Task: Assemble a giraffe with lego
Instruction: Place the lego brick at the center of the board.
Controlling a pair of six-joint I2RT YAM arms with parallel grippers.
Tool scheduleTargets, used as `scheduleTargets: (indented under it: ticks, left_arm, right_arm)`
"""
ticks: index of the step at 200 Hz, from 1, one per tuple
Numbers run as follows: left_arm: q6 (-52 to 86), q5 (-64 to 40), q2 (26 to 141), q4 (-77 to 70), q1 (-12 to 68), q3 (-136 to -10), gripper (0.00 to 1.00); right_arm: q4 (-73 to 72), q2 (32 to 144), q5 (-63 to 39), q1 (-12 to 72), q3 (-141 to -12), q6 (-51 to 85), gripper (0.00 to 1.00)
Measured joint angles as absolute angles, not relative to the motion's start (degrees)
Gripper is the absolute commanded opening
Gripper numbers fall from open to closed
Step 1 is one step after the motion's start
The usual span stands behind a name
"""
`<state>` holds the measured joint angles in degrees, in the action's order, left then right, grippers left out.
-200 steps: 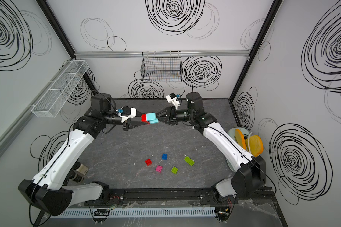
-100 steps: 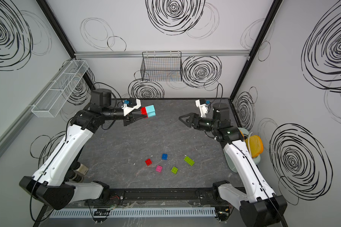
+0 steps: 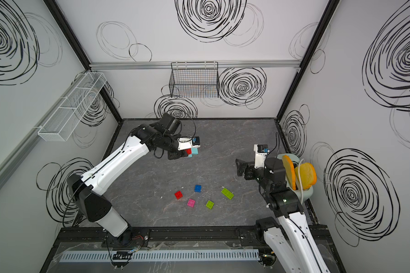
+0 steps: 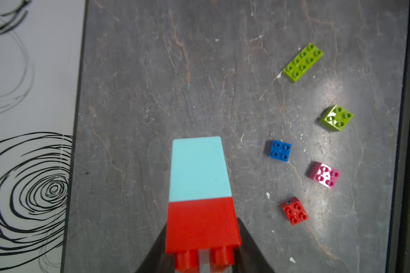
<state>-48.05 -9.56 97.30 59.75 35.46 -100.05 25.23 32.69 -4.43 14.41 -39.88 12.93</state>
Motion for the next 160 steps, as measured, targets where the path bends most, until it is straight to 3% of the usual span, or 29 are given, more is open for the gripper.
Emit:
scheduleTargets:
  ticks: [76,116,160]
  left_arm:
    - [-46.68,4.03,113.62,68.51,41.67,-106.74,0.01]
    - [-44.53,6.7,121.51,74.43,42.11,-110.39,0.0]
    - [-43.51,7.51,122.91,77.21,42.78,-110.37,0.0]
  right_arm:
    - [17.23,14.61,0.62,22.28,-26.37,1.45,0.99]
    - [15.99,14.31,-0.43,21.5,-26.13,-0.08,0.99]
    - [15.73,14.31,-1.41,21.39,-26.13,-0.71,0.99]
